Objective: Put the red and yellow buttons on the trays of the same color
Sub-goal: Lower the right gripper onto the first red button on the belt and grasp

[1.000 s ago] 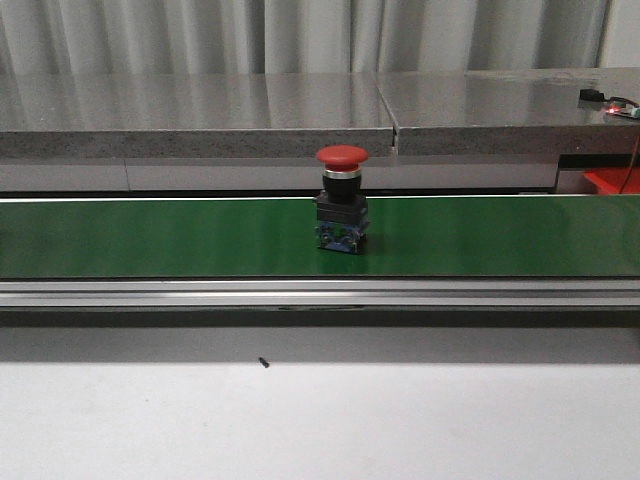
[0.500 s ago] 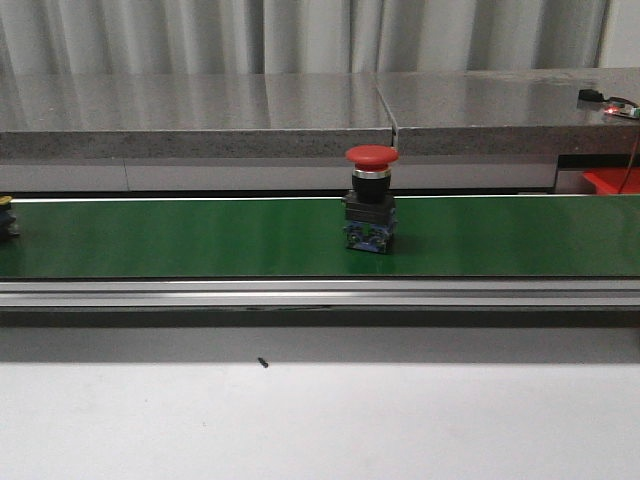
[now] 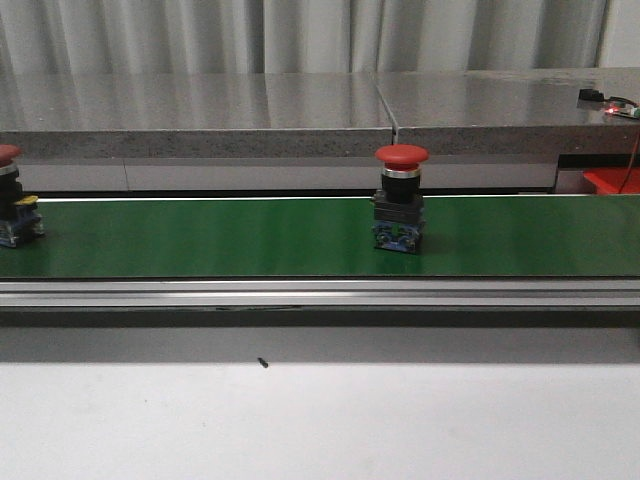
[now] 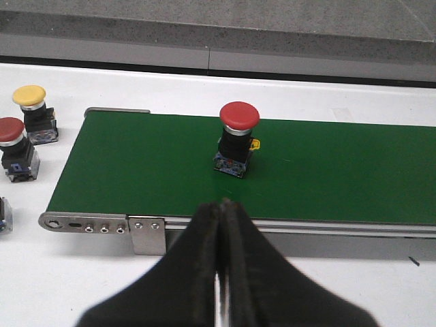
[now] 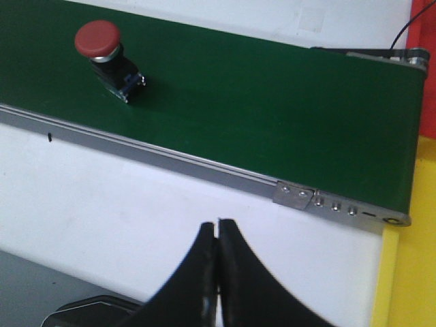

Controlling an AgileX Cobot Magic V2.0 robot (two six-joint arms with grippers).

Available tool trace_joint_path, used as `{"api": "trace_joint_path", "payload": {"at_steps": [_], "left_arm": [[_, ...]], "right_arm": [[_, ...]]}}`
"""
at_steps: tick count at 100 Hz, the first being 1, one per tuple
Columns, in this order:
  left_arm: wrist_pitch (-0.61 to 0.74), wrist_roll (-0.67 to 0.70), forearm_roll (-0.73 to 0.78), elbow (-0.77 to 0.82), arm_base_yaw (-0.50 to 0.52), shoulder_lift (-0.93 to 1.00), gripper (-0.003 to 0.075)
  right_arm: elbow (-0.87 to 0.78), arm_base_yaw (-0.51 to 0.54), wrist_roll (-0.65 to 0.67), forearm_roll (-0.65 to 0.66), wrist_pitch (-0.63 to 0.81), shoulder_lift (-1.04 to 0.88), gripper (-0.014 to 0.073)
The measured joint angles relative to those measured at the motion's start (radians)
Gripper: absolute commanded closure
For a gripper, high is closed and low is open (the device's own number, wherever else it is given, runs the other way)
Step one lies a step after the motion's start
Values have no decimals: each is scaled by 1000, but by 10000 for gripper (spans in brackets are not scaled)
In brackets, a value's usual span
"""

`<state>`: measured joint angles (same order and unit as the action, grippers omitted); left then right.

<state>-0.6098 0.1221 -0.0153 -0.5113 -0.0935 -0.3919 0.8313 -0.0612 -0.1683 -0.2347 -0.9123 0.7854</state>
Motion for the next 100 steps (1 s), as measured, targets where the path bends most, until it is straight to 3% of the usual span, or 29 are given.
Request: {"api": "trace_joint_path", "payload": {"at_steps": [18,29,58,100], "left_arm": [[0,0,0,0,0,0,741],[0,0,0,0,0,0,741],[0,0,0,0,0,0,741],[0,0,0,0,0,0,741]], "right_arm": [[0,0,0,-28,-10,63,-78],[2,0,-4,-47,-9,76,-41],[83,-15,-35,-55,-27,225,-40],[237,-177,-90,-37,79,602,-40]]}}
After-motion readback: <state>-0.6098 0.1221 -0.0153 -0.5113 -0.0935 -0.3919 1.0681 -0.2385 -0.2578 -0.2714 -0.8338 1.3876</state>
